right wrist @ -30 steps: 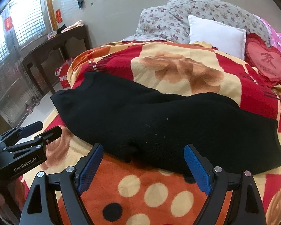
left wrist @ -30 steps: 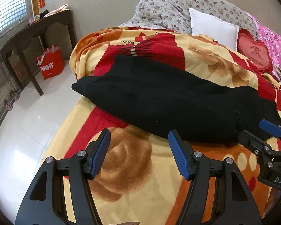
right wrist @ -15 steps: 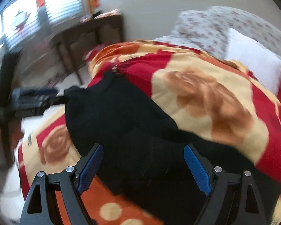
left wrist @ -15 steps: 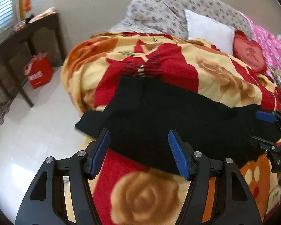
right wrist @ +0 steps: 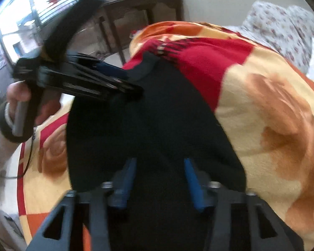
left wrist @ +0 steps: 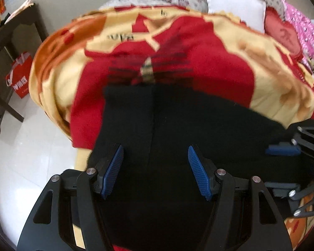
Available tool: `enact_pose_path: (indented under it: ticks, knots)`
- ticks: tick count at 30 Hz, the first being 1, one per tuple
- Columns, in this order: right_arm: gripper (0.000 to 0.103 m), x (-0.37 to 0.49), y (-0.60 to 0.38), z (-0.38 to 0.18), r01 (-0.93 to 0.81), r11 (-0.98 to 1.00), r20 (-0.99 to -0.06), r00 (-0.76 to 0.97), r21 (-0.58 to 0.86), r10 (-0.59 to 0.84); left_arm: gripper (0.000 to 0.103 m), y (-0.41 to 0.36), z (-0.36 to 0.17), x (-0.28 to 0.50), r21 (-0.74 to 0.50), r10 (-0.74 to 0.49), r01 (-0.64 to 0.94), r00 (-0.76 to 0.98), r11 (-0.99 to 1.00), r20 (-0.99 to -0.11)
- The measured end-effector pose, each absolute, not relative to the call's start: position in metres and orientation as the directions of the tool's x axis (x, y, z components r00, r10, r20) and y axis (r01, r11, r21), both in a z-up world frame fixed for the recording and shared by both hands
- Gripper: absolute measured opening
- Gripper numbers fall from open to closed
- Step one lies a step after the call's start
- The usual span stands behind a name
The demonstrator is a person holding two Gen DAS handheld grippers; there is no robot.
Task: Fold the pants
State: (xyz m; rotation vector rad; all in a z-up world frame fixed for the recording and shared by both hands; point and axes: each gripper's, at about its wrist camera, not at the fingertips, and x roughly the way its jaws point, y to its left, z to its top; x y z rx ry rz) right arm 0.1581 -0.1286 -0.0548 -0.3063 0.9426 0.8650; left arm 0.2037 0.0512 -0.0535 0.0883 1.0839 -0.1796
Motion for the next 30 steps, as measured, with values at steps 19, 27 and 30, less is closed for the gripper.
enact_pose_path:
  ticks: [19, 27, 30]
  knots:
    - [0.005, 0.030, -0.126, -0.012, -0.729, 0.674, -0.688, 0.428, 0.120, 0.586, 0.064, 0.113, 0.014, 0.057, -0.098, -0.143, 0.106, 0.621, 0.990, -0.771]
    - [0.051, 0.130, -0.108, -0.014, -0.722, 0.691, -0.759, 0.433, 0.032, 0.487, 0.064, 0.109, -0.003, 0.075, -0.090, -0.114, 0.070, 0.587, 0.993, -0.802]
    - [0.051, 0.158, -0.100, -0.035, -0.746, 0.663, -0.817, 0.346, 0.058, 0.460, 0.064, 0.110, -0.012, 0.084, -0.079, -0.096, 0.056, 0.576, 0.995, -0.812]
